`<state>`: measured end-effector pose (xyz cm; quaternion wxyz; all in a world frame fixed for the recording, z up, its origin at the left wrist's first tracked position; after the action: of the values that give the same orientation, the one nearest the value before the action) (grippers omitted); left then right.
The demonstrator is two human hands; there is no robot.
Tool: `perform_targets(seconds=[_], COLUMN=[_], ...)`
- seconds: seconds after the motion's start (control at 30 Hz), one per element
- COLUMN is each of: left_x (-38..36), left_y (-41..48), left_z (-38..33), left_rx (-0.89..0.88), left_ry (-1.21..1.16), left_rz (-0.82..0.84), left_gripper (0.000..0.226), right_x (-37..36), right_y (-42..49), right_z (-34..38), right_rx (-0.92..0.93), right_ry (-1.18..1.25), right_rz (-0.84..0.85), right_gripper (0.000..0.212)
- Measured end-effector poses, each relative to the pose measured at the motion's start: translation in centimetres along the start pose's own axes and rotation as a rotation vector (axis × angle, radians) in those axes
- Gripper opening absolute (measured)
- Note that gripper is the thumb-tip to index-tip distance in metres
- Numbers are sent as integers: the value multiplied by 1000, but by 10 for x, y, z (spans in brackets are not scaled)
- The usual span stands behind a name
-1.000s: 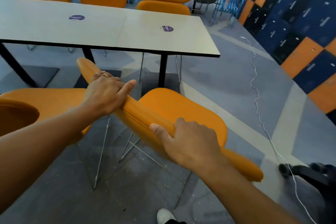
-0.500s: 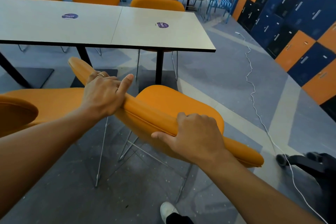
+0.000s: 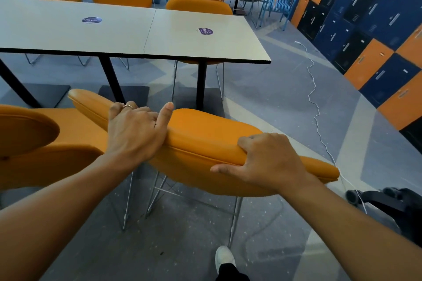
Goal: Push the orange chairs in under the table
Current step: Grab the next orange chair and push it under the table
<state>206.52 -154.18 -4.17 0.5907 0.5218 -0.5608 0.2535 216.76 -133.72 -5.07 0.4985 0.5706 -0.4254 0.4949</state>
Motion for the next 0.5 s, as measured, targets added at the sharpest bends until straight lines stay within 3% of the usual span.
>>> perform_targets(seconds=[0.37,0.5], left_x=[-15,-30], left_y=[9,18], left_z=[-44,-69], left_rx=[-50,-138], left_ry=[8,91], left_rz=[90,220], left_gripper=[71,92], right_x=[5,5], right_y=[15,26], right_z=[-65,-102], right_rx=[-2,-21], right_ry=[4,-50], right_rz=[-77,-72], right_gripper=[74,78])
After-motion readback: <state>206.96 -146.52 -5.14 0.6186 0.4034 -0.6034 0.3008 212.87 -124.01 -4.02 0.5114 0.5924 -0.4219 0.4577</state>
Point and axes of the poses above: each hand's wrist, its own y-axis towards the middle knuckle, its own x-axis out of the back of the hand, z = x × y, the point moved 10 cm from there along y, towards the middle knuckle, and after that the axes turned 3 degrees about z, right-handed, at the moved point
